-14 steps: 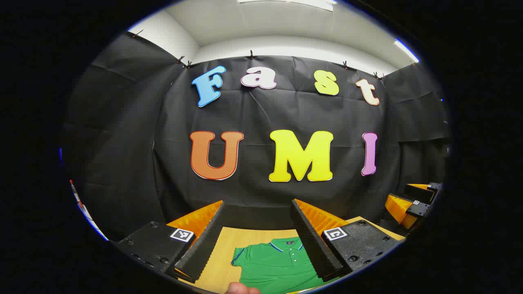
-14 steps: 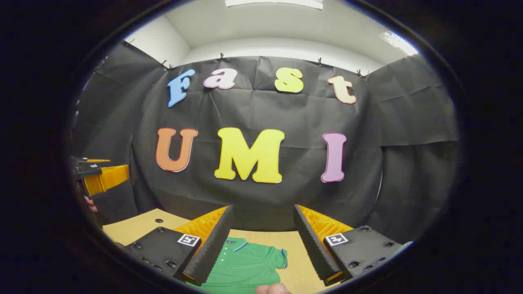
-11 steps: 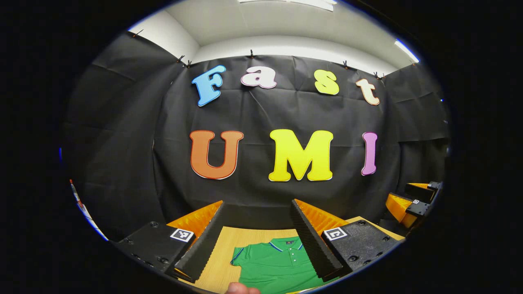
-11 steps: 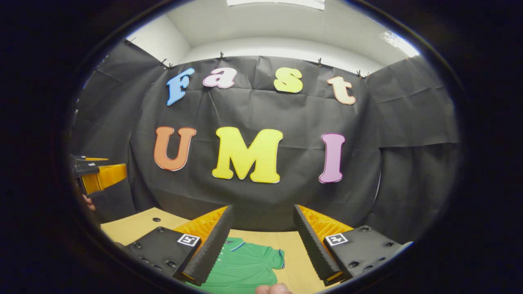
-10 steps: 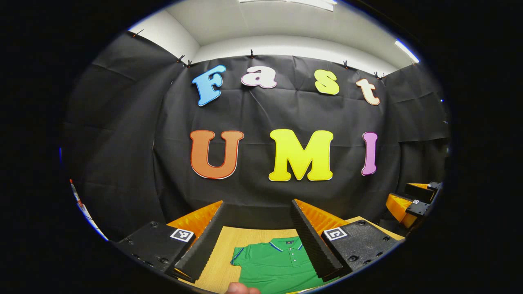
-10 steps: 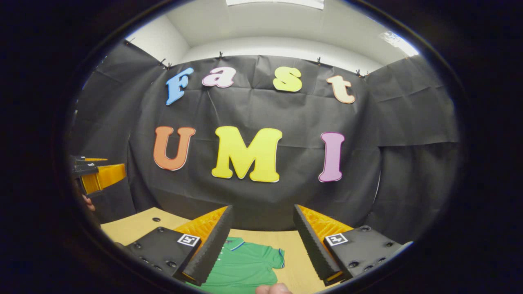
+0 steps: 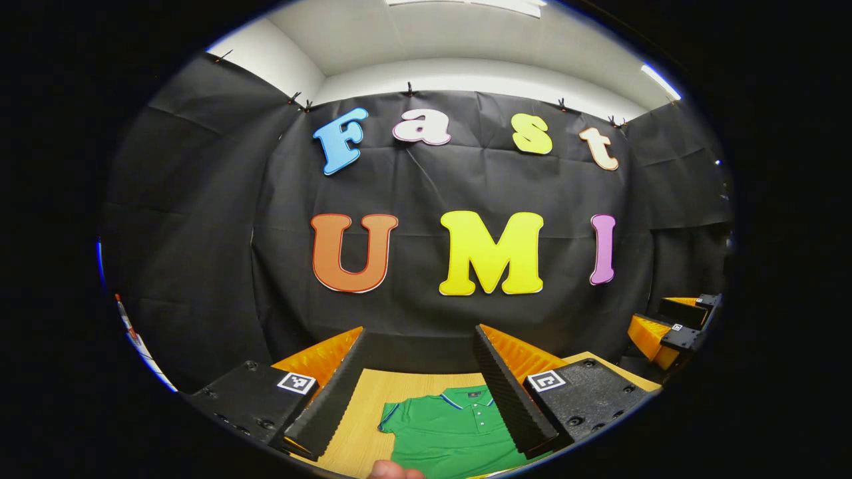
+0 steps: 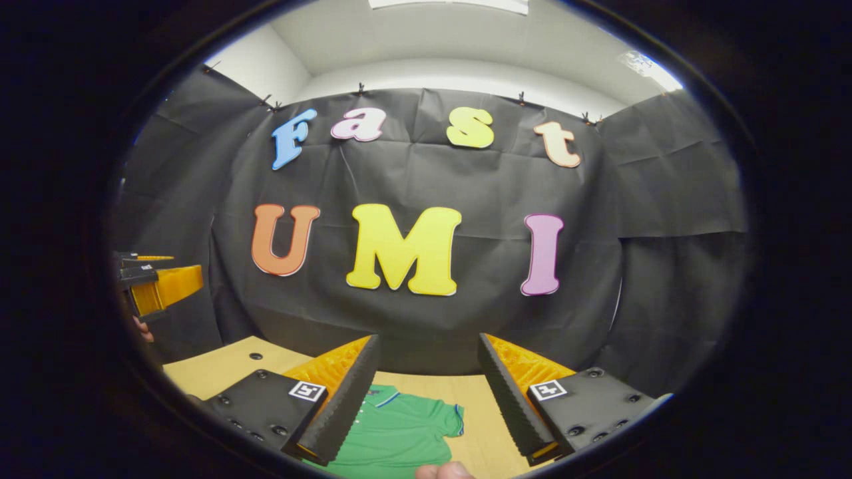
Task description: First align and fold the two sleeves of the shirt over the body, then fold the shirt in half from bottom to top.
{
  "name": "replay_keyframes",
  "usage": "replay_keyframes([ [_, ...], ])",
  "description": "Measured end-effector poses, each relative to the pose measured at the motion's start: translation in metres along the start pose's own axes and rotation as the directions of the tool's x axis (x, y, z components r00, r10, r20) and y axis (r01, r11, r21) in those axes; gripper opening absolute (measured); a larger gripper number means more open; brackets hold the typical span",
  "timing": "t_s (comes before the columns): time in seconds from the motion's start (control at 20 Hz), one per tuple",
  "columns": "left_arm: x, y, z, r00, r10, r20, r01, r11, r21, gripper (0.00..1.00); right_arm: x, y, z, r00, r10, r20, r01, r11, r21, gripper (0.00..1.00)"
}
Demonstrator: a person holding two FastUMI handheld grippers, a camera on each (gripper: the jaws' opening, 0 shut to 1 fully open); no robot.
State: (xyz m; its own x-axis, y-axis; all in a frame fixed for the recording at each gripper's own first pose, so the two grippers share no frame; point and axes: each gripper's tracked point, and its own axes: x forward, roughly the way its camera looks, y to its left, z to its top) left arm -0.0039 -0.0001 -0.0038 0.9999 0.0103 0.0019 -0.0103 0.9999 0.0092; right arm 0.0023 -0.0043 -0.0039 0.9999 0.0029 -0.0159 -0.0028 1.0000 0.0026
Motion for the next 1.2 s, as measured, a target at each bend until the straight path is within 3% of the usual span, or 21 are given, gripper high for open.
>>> replay_keyframes([
  [0.45, -0.007, 0.001, -0.012, 1.0, 0.011, -0.012, -0.011, 1.0, 0.01, 0.99, 0.002, 0.001, -0.014, 0.998, 0.027, -0.055, -0.026, 1.0, 0.004, 0.95],
  [0.75, -0.009, -0.003, -0.034, 0.998, -0.004, -0.068, 0.005, 1.0, 0.01, 1.0, 0.012, -0.012, -0.046, 0.99, 0.022, -0.139, -0.02, 1.0, 0.016, 0.94],
  [1.2, -0.008, -0.009, -0.061, 0.99, 0.004, -0.142, -0.002, 1.0, 0.012, 1.0, 0.041, -0.033, -0.126, 0.938, 0.085, -0.335, -0.074, 0.996, 0.044, 0.95],
])
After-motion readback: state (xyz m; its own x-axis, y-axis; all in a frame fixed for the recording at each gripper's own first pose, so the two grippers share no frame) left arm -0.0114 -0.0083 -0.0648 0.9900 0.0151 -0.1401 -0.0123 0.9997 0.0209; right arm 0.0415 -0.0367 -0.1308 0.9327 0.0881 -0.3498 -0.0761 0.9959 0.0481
